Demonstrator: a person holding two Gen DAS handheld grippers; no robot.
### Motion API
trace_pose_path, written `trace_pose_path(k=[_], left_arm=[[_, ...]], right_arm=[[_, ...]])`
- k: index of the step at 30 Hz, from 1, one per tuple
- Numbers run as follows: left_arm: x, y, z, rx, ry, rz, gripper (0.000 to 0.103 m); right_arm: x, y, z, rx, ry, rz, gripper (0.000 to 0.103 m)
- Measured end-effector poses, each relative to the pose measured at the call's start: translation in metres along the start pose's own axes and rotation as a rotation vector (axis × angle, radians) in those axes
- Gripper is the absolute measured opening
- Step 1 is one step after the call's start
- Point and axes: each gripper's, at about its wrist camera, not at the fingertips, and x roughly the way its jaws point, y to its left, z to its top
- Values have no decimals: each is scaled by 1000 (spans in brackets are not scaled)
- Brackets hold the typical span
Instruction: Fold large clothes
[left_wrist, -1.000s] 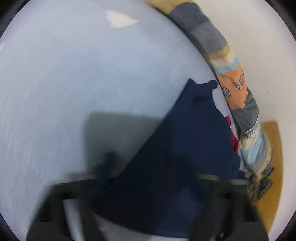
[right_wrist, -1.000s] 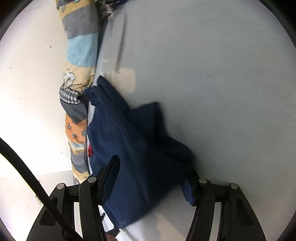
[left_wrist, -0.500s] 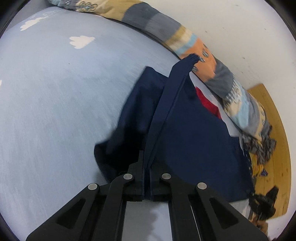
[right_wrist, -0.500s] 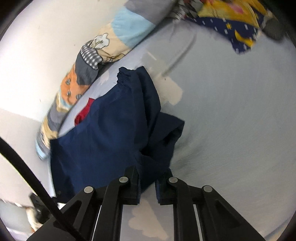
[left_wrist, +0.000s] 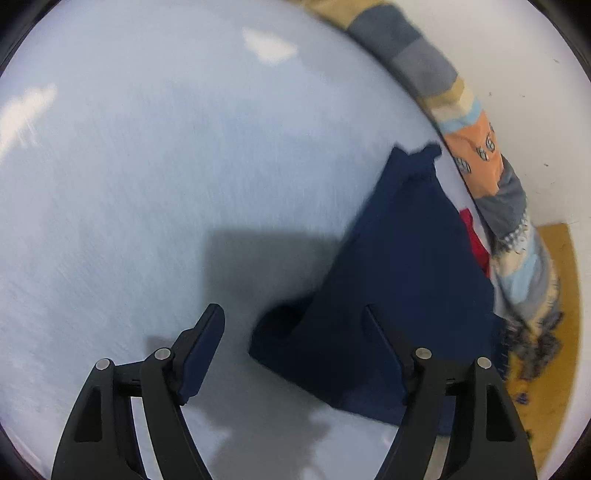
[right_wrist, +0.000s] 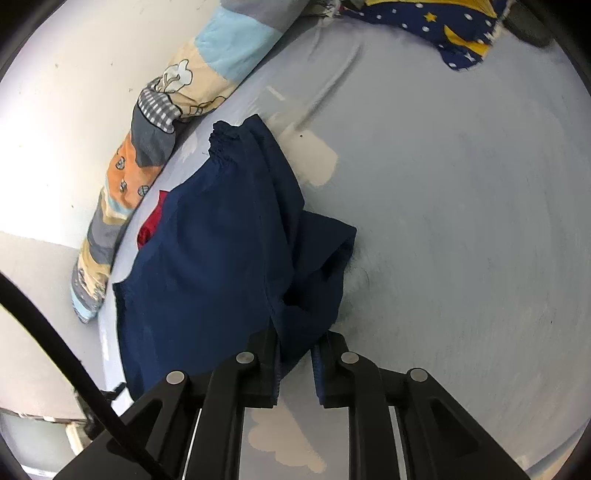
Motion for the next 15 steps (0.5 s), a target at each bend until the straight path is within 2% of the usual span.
trace_pose_path(k=[3,6,10,11,12,13,15], left_arm=[[11,2,-9,-25,60,-110,75],[28,1,-16,-52,65,-183,75],[47,-18,-6,-94,-13,-220,74],[49,-21,-2,-111,-40,-242,66],[49,-23,2,-111,-53,-248,48],[51,-28,7,-99,-59,-244,17],[49,-40,10,-48,-65,-229,17]], right_arm=[[-3,-10,-5,61,2,54,19],[-3,-19,-12,109,1,79,19],[2,-24,-17,137,2,99,19],[4,-25,-18,143,3,103,19],[6,-25,-18,148,4,106,20],[9,-27,-18,156,4,113,21],[14,-30,-19,179,2,121,28]])
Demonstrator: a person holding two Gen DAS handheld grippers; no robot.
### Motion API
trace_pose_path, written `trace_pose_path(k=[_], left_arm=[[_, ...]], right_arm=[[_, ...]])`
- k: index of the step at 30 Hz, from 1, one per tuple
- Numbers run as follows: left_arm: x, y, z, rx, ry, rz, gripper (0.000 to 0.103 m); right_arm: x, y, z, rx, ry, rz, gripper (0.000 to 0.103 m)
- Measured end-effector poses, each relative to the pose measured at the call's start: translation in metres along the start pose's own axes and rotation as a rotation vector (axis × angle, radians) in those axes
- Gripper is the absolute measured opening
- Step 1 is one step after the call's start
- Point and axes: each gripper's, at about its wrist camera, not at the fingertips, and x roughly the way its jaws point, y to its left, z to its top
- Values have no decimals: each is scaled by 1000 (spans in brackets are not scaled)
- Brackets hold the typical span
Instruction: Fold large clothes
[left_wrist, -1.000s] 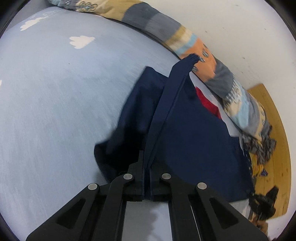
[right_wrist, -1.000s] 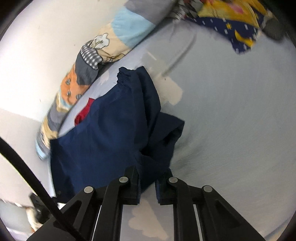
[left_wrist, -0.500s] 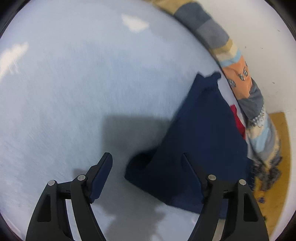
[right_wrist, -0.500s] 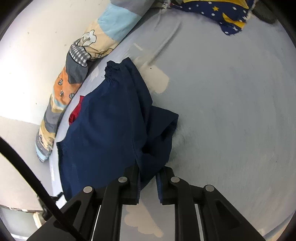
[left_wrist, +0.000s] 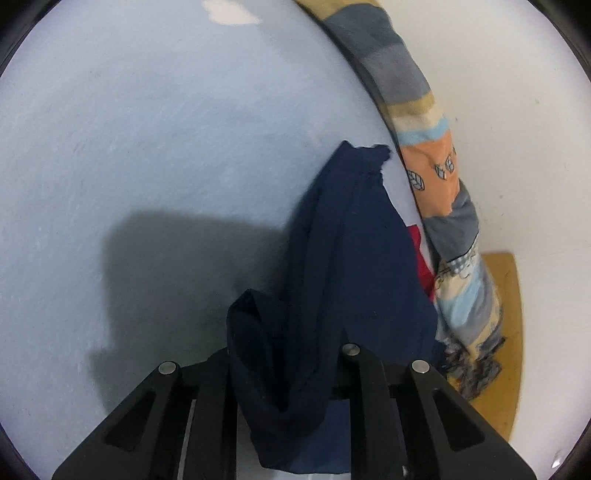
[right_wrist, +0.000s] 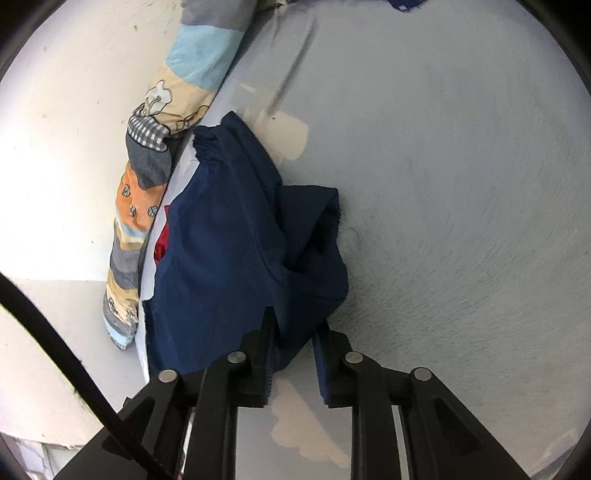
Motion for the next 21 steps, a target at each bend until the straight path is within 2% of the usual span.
trace_pose_path(k=[1,2,3,7,9,13,14,15,18,21], left_arm=[[-1,-8,-2,50,-3,22,17],[-4,-15,-3,85,-9,39,17],[-8,-18,-5,102,-14,41,17],[-22,-20,-10,107,-36,50,17],[-23,-19,-12,103,-36,54,17],[-23,-10,-11,79,-32,57,17],[-24,-10,-11,82,-31,58,16],[-25,-10,-11,90,-35,59,16],[-34,-12,-12,98,-49,54,15],[-52,-13,-18,95,-64,47,14]], right_arm=[[3,-2,0,12,-2,4,32],[6,-6,0,40,-7,13,43],[8,-10,-1,68,-16,26,49],[11,-25,-6,195,-63,93,51],[11,-29,-11,216,-72,96,54],[17,-37,-6,251,-99,143,53],[23,-31,1,224,-93,164,35],[29,-19,10,166,-75,149,18],[30,17,24,4,-53,39,11],[13,38,25,-102,-60,20,9]])
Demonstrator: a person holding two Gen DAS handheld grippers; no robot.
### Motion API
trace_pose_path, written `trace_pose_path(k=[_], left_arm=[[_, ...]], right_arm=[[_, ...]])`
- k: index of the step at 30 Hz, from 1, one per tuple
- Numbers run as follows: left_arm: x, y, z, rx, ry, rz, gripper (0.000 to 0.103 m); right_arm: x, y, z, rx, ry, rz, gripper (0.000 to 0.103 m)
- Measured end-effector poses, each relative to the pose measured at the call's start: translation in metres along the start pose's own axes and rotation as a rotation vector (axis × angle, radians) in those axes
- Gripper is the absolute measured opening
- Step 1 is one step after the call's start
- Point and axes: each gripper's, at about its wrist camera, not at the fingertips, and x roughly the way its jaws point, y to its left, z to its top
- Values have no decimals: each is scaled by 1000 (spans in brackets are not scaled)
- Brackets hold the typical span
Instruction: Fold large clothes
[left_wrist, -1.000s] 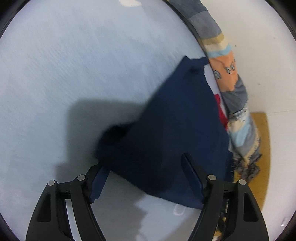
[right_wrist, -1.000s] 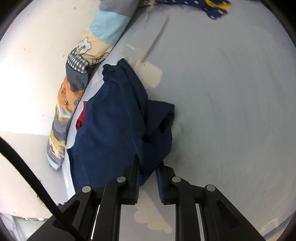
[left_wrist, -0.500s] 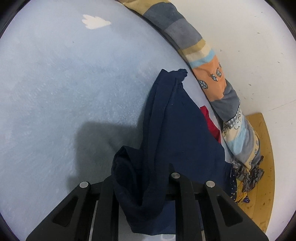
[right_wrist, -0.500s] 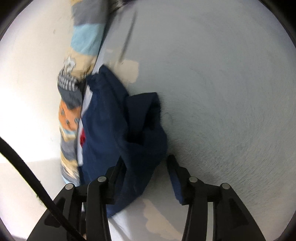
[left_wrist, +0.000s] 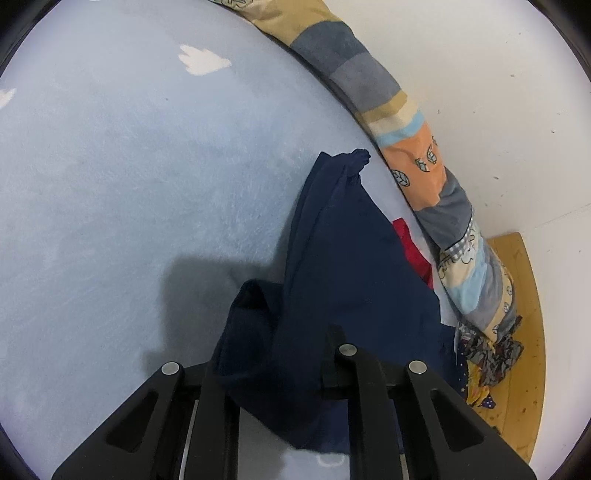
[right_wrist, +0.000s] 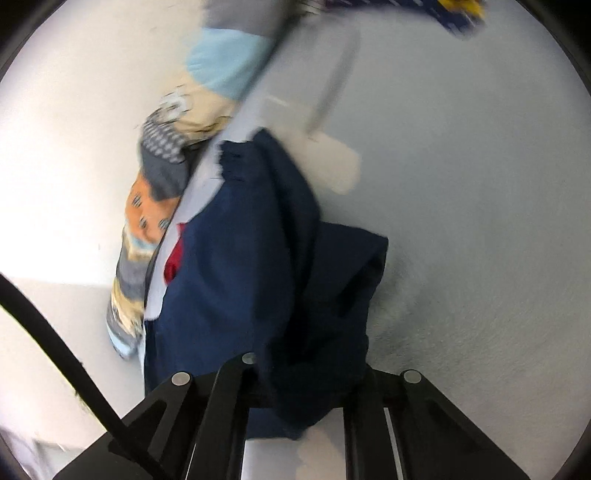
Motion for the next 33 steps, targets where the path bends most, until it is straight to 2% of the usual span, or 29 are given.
trace_pose_path(k=[4,7,8,9,10,11,12,14,16,17,18,20,22,23,25,26,28,31,32,33], left_arm=[[-21,8,-23,-8,20,27,13],[-16,28,-37,-45,57,68,13],[-14,35,-39,-64,72,75,20],[-13,43,-37,-86,86,99,24],[-16,46,-34,-88,83,120,32],[-21,47,-31,-73,71,146,41],[-31,46,-26,-40,40,195,44],[-52,39,-17,48,-31,326,50],[-67,25,-11,147,-95,423,50],[-72,10,-8,223,-130,466,50],[-73,-4,-5,294,-158,475,50],[-63,-41,-4,450,-192,481,61],[-42,-73,-4,576,-187,437,63],[-25,-93,-4,639,-183,413,63],[10,-115,-1,689,-135,371,63],[31,-124,4,703,-113,352,63],[65,-134,13,712,-104,364,63],[118,-131,42,687,-45,414,63],[131,-124,51,675,-24,437,63],[144,-115,59,661,12,444,63]], right_arm=[[-25,11,0,-87,3,-17,9],[-13,-4,1,-91,50,-114,9],[-5,-15,1,-64,75,-150,14],[-3,-20,1,-41,86,-190,34],[-4,-21,4,-25,82,-206,42],[-14,-22,8,-8,46,-220,46],[-21,-22,11,-7,19,-237,53],[-44,-16,16,-20,-61,-343,58],[-57,3,17,-89,-118,-377,58],[-58,25,18,-186,-134,-377,58],[-56,43,18,-272,-139,-375,58],[-36,79,21,-415,-124,-348,58],[5,116,29,-528,-71,-326,58],[26,127,35,-545,-42,-309,54],[63,143,45,-561,-5,-279,51],[88,149,54,-575,15,-285,44],[128,152,70,-611,68,-314,41],[163,147,90,-625,97,-381,38],[175,143,99,-620,122,-410,30],[181,139,105,-618,138,-423,13]])
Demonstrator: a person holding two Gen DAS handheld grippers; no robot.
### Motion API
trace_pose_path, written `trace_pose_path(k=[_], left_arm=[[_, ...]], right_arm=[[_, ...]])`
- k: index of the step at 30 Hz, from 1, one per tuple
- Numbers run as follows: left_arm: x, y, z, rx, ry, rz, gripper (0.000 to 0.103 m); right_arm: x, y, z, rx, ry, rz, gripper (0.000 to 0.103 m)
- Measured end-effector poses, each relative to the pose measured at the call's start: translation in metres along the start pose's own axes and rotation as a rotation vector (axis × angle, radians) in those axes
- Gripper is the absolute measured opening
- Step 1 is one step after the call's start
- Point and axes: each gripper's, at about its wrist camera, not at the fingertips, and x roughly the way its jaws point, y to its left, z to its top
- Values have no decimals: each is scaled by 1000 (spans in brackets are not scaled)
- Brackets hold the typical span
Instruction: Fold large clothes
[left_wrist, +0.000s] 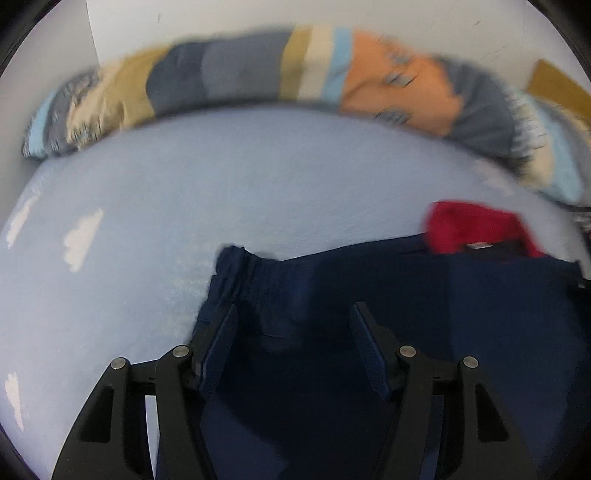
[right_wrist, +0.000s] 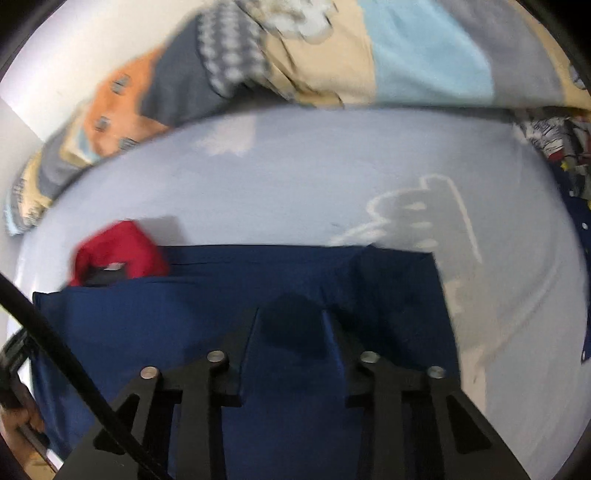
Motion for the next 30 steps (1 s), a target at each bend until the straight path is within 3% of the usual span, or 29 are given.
trace_pose_path(k=[2,4,7,10,12,13,15,17,18,20,24,27,30], left_arm=[[15,6,2,11,10,-39,63],[14,8,5,31,18,-55,63],[-3,19,3,-32,1,-111,60],[-32,13,-15,-29,-24,-89,64],[-51,6,-36,-4,-32,-91,72],[-56,1,-50,18,-27,-70,73],[-61,-3,-82,39,-11,-34,75],[-49,-5,-104,39,50,-12,87],[-46,-7,-112,34,45,7,88],[-47,-13,-113,16,28,37,91],[-67,-24,-111,-23,11,70,91],[-97,-41,-130,-20,-26,79,91],[-106,-57,-158,5,-4,74,91]], right_arm=[[7,-16,6,16,29,8,0],[7,-35,9,102,43,83,0],[-9,-53,5,206,36,140,0],[-49,-40,-17,114,-19,91,16],[-76,-31,-45,60,-58,110,44],[-86,-25,-66,33,-46,105,47],[-94,-22,-95,7,-32,92,48],[-85,-18,-126,-39,39,71,50],[-70,-19,-141,-60,105,16,52],[-50,-19,-152,-57,159,5,53],[-67,-2,-148,-78,133,-48,55],[-99,25,-158,-121,63,-14,56],[-114,55,-182,-161,47,41,62]])
